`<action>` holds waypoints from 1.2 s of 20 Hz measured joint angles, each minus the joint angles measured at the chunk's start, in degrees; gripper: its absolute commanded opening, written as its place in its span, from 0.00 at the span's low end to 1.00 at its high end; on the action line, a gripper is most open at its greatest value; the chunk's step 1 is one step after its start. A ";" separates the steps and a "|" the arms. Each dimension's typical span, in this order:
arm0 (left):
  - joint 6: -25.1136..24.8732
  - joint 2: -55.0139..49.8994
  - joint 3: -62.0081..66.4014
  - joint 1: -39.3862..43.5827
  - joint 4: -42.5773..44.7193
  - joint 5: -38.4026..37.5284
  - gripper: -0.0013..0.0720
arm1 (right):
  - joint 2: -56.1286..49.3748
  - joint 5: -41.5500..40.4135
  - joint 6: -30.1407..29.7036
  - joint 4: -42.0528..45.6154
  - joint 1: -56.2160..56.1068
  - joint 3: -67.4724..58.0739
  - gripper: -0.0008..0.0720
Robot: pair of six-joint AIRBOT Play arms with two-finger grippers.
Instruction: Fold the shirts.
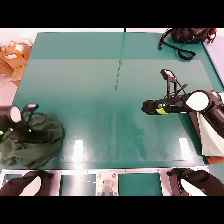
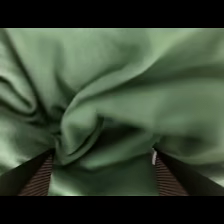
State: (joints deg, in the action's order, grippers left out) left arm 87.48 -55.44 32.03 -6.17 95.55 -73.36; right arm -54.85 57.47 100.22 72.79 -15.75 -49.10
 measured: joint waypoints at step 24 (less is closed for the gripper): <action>-3.93 -13.18 32.39 38.99 -34.91 21.97 1.00 | 0.02 4.24 -2.93 0.72 17.03 0.00 0.27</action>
State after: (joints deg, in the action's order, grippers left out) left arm 83.55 -68.62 64.42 32.82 60.64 -51.40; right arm -54.83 61.71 97.30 73.52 1.28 -49.10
